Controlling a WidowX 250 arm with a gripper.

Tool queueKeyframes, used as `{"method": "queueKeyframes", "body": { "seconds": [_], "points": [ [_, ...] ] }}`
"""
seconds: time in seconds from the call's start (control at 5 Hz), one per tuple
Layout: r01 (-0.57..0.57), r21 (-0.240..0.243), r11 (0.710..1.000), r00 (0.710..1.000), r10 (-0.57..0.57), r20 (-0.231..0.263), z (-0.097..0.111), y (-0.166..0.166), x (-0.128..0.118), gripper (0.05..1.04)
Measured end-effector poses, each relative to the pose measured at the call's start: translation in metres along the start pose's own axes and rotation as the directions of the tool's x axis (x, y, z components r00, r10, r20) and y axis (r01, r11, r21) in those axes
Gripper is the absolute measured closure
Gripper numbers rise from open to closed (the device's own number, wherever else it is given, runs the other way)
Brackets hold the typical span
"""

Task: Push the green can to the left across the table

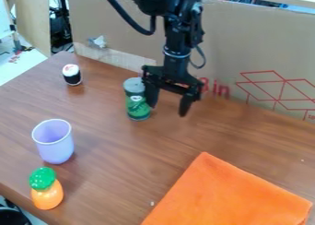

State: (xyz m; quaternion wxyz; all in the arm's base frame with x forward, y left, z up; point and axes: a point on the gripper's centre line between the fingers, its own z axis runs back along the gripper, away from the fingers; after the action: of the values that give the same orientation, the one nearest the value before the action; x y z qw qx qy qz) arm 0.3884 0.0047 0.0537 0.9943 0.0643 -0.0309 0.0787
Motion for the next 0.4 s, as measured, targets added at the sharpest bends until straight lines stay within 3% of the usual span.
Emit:
{"method": "queueKeyframes", "body": {
  "seconds": [0.2, 0.4],
  "points": [
    [-0.016, -0.033, 0.999, 0.999, 0.017, 0.03, 0.017, 0.007, 0.003, 0.083],
    [0.012, -0.035, 0.999, 0.996, -0.008, 0.088, 0.042, 0.011, 0.002, 0.083]
  ]
}}
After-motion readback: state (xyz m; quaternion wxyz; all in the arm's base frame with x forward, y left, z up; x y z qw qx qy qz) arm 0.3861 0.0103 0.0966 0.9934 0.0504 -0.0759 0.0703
